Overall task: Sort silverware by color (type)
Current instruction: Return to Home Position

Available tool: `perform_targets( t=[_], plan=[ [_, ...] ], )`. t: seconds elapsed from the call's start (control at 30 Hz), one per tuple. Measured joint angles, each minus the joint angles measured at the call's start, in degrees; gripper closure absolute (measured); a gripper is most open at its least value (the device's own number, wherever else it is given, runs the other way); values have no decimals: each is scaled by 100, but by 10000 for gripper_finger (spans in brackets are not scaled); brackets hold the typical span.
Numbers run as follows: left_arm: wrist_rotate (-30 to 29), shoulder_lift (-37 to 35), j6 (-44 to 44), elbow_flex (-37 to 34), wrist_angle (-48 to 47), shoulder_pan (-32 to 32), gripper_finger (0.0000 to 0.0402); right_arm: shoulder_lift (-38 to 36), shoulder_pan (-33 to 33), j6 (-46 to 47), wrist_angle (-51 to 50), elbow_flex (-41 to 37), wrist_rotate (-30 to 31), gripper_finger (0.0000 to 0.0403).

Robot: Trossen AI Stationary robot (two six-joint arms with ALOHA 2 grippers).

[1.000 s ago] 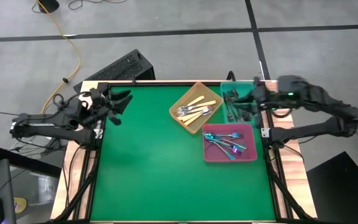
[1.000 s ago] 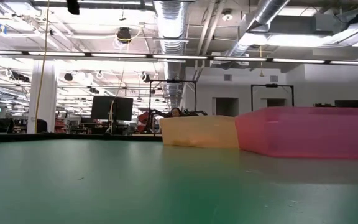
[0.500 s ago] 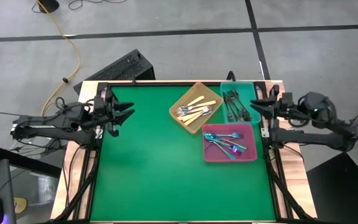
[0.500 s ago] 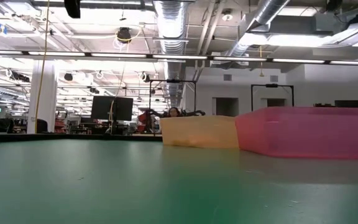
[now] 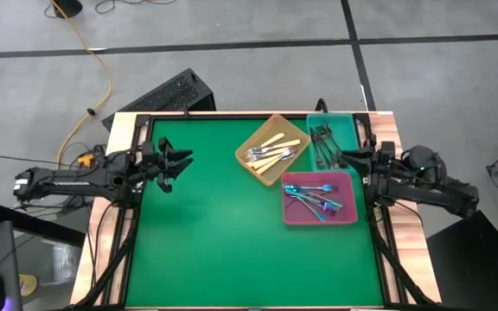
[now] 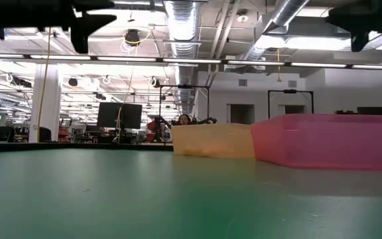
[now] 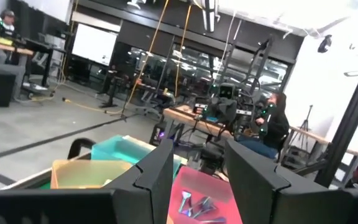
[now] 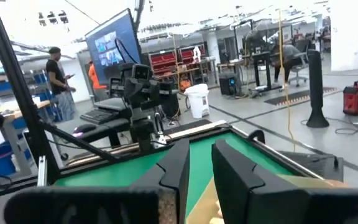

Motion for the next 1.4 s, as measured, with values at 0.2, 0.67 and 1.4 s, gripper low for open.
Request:
perform_targets(
  t=[0.2,0.67,1.4],
  plan=[
    [328,-180,-271,-459,366,349,272,90,4,11,440,-459,36,310],
    [476,-1111,-670,-1513,355,605,272,3,17,219,1939,-2116,94,310],
    [-281,-1511,-191,-1526,-185,683,272,30,7,-618,1882,-2277,546,310]
  ],
)
